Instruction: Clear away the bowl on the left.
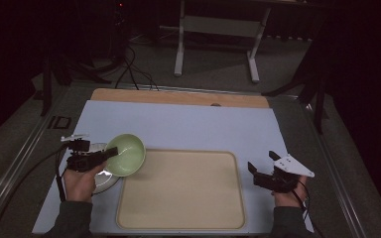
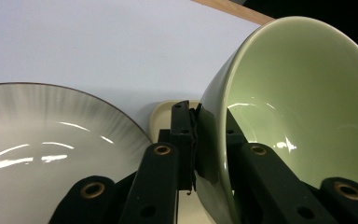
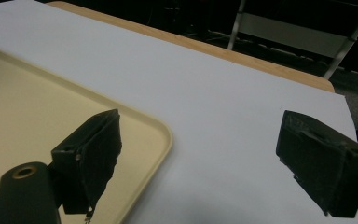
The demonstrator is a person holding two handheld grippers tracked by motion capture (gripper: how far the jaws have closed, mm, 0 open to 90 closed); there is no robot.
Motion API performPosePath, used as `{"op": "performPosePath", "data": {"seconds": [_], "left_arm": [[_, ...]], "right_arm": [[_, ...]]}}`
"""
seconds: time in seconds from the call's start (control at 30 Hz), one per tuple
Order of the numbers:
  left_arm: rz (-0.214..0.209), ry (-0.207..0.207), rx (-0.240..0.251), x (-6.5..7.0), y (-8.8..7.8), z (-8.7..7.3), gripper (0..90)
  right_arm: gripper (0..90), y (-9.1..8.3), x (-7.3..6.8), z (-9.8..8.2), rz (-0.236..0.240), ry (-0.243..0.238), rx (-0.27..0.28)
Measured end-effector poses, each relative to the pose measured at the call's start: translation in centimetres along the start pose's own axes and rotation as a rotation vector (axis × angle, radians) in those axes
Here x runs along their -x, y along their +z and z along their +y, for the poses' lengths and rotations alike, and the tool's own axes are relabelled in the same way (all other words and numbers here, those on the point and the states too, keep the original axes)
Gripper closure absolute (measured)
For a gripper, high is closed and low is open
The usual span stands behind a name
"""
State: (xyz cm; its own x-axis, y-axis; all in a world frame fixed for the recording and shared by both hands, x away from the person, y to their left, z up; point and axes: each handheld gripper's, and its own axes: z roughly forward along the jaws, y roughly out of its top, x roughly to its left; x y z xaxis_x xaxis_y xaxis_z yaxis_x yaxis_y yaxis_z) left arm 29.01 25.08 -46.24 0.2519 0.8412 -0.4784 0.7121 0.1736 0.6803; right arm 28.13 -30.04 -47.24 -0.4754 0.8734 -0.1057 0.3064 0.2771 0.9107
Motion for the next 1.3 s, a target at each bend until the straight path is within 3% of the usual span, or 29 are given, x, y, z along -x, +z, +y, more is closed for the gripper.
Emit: {"op": "performPosePath", "data": {"seconds": [0.63, 1.3], "left_arm": [[-0.026, 0.038, 0.028, 1.5, 0.6, 0.0, 82.7], [-0.057, 0.086, 0.022, 3.2, 1.7, -0.3, 82.7]], "right_arm": [[13.6, 0.1, 0.0, 0.0, 0.003, -0.002, -0.003], [13.7, 0.1, -0.1, 0.0, 0.008, -0.009, -0.009]]}}
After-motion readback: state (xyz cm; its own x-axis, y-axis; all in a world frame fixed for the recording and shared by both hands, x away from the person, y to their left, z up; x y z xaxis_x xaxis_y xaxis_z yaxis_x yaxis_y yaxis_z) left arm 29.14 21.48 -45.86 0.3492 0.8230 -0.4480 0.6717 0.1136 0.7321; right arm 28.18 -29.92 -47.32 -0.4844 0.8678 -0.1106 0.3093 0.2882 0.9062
